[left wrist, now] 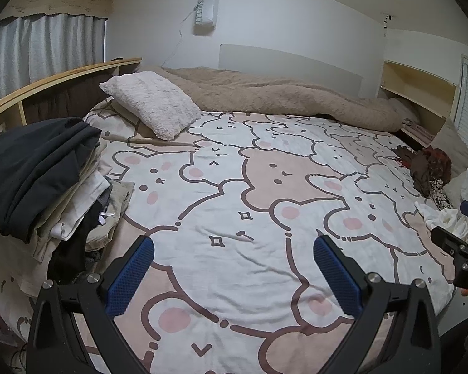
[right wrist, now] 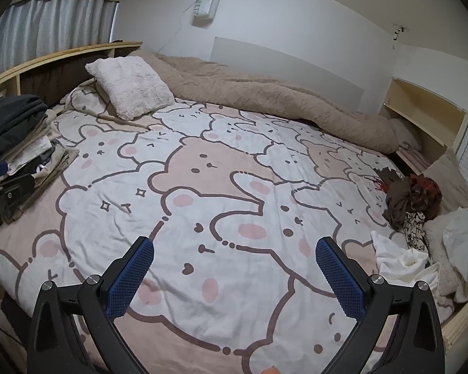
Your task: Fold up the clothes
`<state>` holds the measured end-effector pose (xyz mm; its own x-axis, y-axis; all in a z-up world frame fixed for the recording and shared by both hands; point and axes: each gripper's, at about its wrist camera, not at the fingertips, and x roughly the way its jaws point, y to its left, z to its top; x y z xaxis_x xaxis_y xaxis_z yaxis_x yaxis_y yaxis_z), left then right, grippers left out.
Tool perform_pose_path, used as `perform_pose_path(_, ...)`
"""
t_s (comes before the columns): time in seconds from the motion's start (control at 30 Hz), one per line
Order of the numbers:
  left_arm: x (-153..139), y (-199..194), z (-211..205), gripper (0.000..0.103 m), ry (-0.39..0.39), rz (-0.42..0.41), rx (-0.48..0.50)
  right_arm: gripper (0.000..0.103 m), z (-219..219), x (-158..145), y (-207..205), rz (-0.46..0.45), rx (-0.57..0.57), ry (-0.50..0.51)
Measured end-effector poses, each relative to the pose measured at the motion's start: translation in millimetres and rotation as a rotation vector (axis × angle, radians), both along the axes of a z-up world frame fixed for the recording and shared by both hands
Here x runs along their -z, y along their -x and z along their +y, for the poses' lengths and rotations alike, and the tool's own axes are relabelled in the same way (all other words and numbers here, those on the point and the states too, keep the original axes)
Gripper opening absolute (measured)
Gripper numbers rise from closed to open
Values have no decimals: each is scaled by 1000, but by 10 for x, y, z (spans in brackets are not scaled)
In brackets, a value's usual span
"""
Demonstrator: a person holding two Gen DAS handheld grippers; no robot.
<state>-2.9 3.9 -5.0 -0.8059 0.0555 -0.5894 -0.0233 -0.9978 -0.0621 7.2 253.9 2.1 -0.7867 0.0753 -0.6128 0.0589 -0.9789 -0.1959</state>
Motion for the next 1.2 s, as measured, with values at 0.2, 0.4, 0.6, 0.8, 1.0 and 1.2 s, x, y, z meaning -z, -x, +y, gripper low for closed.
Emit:
perform_pose_path(0.2, 2, 24, -27, 103, -33, 6, 3, 103, 169, -29, 34, 16, 54, 51)
perform_pose_path(0.4, -34, 90, -21, 103, -42, 22, 3, 103, 456, -77, 130, 38, 71, 58)
perform_pose_path(0.6, -50, 126, 47, 103, -14, 36, 21, 103, 1087, 98, 466, -30, 245, -42)
perform_pose_path(0.8, -34, 239, 36, 103, -71, 2, 26, 103, 2105, 429, 692, -85, 503, -20)
perform_pose_path(1.0, 11, 338, 115, 103, -90, -27, 43, 95, 3164, 912, 662, -141, 824, -96)
perform_pose_path(1.2, 40, 387, 297, 103, -80, -51, 96, 77, 3774, 1364, 488, -214, 983, -102)
